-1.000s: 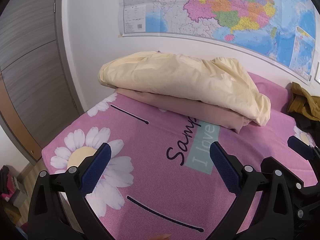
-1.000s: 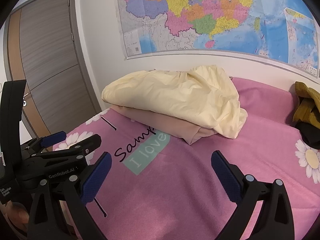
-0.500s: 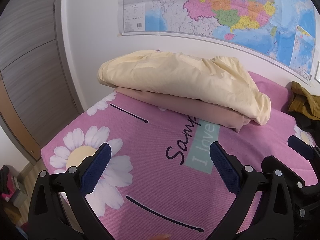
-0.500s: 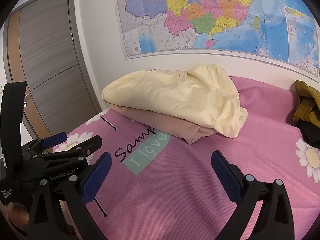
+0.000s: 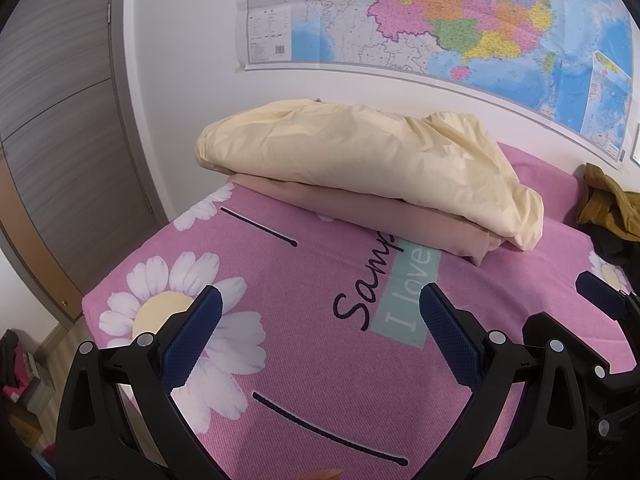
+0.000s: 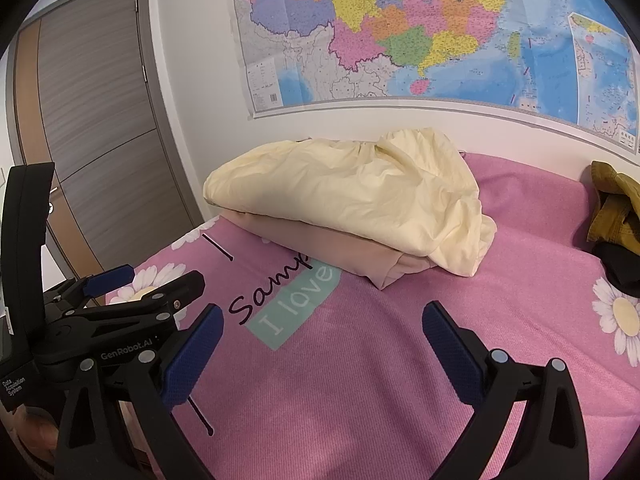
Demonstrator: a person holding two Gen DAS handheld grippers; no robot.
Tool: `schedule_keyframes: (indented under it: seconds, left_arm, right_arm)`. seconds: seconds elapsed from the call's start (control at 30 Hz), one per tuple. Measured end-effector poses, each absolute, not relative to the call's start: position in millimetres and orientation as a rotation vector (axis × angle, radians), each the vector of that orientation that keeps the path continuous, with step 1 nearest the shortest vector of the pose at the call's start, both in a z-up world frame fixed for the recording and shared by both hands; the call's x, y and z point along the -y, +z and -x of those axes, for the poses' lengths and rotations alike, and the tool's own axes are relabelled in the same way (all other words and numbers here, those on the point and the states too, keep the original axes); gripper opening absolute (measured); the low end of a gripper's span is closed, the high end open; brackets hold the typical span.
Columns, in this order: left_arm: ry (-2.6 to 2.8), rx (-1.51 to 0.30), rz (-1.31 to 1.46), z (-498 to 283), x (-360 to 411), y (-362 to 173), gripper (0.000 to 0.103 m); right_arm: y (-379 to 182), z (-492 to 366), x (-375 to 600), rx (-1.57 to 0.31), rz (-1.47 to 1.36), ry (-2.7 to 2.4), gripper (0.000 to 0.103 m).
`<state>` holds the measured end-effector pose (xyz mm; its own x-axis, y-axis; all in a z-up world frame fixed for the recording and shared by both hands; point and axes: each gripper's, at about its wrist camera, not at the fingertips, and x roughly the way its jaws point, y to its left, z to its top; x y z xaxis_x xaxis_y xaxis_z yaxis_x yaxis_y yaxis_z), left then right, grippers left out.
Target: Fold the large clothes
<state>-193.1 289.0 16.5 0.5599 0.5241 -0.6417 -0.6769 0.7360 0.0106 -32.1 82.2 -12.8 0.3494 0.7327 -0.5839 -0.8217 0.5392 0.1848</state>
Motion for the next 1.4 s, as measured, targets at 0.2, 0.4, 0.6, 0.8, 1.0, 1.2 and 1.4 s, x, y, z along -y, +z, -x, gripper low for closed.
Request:
schedule_keyframes:
  seconds: [0.2, 0.4, 0.6, 0.8, 1.0, 1.2, 1.4]
  left_arm:
    - [0.723, -0.666, 0.252, 192.7, -291.6, 15.7, 0.098]
    - [0.728, -0.665, 0.250, 194.2, -290.4, 16.3, 0.098]
    - [0.728, -0.663, 0.253, 194.5, -290.6, 16.6, 0.098]
    - [0.732, -0.662, 0.248, 196.3, -289.8, 17.6, 0.098]
    - [0.731, -0.659, 0.249, 196.5, -290.2, 18.9, 0.098]
    - [0.731, -0.657, 0.247, 196.3, -290.1, 20.2, 0.098]
    - [0.736, -0.653, 0.245, 196.7, -289.1, 20.9, 0.098]
  right_arm:
    - [-12.6, 30.5, -81.6, -0.675, 0.145, 1.006, 0.097]
    - [-12.7, 31.1, -81.1, -0.675, 0.144, 0.999, 0.097]
    - [-13.0, 31.4, -80.6, -0.671, 0.144, 0.997, 0.097]
    - [-12.4, 31.0, -80.6, -0.668, 0.144, 0.995, 0.097]
    - [-11.1, 30.6, -80.4, -0.663, 0.141, 0.998, 0.097]
    - [-10.8, 30.5, -80.0, -0.660, 0.140, 1.000, 0.097]
    - [-9.9, 30.8, -79.6, -0.656, 0.139, 1.004, 0.097]
